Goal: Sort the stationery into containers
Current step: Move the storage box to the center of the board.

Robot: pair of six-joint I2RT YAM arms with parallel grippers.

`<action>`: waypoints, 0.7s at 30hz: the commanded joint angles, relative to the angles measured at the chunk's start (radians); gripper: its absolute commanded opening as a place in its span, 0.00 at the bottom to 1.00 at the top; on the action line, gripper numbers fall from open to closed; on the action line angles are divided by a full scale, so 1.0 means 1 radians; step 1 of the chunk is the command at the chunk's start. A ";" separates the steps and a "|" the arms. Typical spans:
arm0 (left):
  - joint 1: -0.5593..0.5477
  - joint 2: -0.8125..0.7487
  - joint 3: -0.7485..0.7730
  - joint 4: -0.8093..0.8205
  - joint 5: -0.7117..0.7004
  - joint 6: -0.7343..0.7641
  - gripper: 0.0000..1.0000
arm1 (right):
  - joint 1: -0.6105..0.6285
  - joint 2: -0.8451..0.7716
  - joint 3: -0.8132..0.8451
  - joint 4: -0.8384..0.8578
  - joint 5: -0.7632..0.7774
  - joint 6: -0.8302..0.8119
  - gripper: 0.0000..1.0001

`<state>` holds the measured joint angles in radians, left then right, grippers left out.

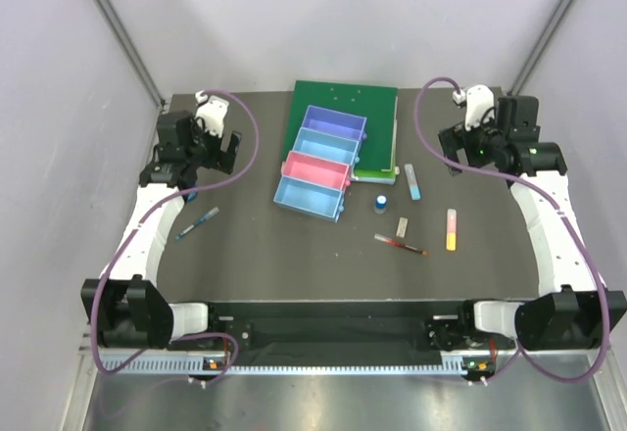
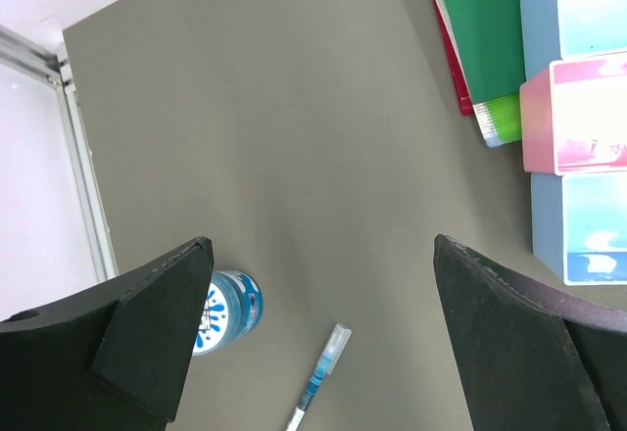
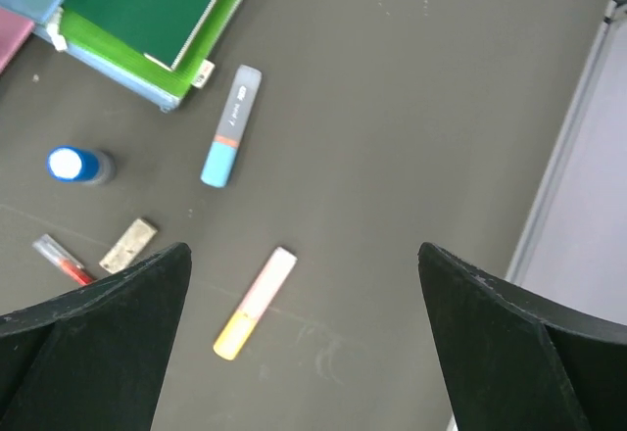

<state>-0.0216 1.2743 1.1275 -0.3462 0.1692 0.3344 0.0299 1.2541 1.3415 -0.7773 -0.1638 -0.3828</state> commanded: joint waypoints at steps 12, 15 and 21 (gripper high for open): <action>-0.184 0.296 0.281 0.009 0.177 0.113 0.99 | 0.013 -0.099 -0.110 0.199 0.050 -0.226 1.00; -0.251 0.382 0.339 0.019 0.158 0.167 0.99 | 0.018 -0.047 -0.065 0.182 0.047 -0.242 1.00; -0.316 0.526 0.518 -0.089 0.130 0.083 0.99 | 0.016 0.004 -0.008 0.171 0.073 -0.242 1.00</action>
<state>-0.3267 1.7573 1.5303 -0.3981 0.2996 0.4740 0.0376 1.2545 1.2724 -0.6346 -0.1055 -0.6075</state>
